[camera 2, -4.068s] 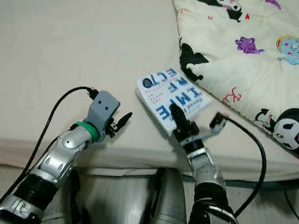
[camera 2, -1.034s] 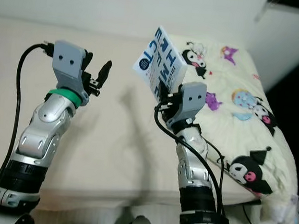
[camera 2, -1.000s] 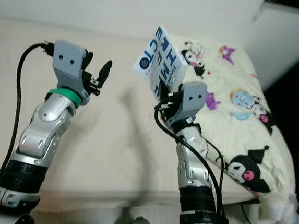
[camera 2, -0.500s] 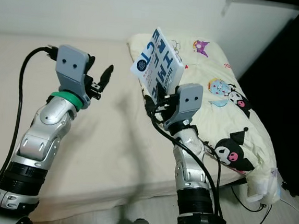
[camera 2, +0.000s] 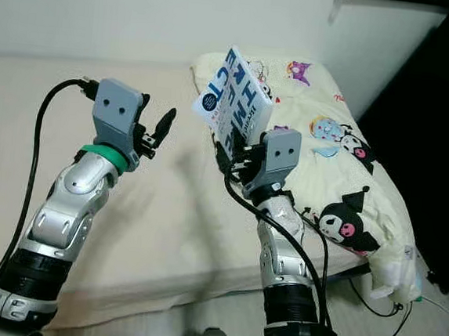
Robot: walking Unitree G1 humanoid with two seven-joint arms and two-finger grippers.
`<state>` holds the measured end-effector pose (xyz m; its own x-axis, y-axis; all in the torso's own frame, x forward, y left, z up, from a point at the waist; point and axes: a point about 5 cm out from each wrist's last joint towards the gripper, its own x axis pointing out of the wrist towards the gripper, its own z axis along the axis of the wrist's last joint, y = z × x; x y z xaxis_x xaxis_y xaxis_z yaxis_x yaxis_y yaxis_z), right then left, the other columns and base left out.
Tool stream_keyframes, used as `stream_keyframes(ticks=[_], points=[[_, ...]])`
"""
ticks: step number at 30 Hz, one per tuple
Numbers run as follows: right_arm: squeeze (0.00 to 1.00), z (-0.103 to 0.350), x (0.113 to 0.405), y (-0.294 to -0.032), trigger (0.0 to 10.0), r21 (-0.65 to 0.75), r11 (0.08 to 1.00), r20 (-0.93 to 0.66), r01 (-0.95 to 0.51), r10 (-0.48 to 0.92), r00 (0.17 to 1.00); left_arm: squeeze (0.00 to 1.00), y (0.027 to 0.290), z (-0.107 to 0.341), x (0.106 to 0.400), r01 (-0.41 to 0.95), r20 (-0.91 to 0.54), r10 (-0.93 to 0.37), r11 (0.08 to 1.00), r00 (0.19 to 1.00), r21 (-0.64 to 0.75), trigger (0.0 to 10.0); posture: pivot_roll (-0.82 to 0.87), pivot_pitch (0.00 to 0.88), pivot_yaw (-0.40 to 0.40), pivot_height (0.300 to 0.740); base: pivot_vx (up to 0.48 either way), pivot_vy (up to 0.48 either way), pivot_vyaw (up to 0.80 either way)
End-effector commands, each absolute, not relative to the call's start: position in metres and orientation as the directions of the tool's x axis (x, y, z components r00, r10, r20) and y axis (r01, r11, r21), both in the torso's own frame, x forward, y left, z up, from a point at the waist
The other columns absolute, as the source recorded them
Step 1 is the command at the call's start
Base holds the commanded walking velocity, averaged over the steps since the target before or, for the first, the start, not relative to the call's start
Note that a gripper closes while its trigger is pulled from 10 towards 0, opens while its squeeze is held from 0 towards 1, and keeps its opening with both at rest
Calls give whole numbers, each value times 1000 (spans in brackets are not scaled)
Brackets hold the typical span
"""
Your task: Clean up the room
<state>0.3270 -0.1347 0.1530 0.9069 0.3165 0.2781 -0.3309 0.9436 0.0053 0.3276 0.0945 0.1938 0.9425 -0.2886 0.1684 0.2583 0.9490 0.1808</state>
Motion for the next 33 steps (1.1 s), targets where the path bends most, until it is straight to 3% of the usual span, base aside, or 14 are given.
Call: stream_keyframes(ticks=[1, 13, 25, 33], points=[[0, 155, 326, -136, 10000, 5, 945, 297, -326, 310, 903, 0, 92, 191, 325, 274, 163, -303, 945, 939, 179, 10000, -46, 0, -28, 740, 0, 0, 0], [0, 153, 326, -133, 10000, 8, 944, 291, -330, 314, 904, 0, 94, 189, 326, 267, 157, -299, 943, 941, 197, 10000, -43, 0, -24, 740, 0, 0, 0], [0, 153, 327, -127, 10000, -80, 930, 276, -359, 367, 888, 0, 97, 188, 326, 256, 156, -285, 950, 946, 180, 10000, -34, 0, -27, 740, 0, 467, 174], [0, 152, 327, -129, 10000, -25, 931, 280, -365, 357, 891, 0, 97, 188, 326, 255, 156, -284, 950, 946, 180, 10000, -34, 0, -24, 740, 0, 480, 423]])
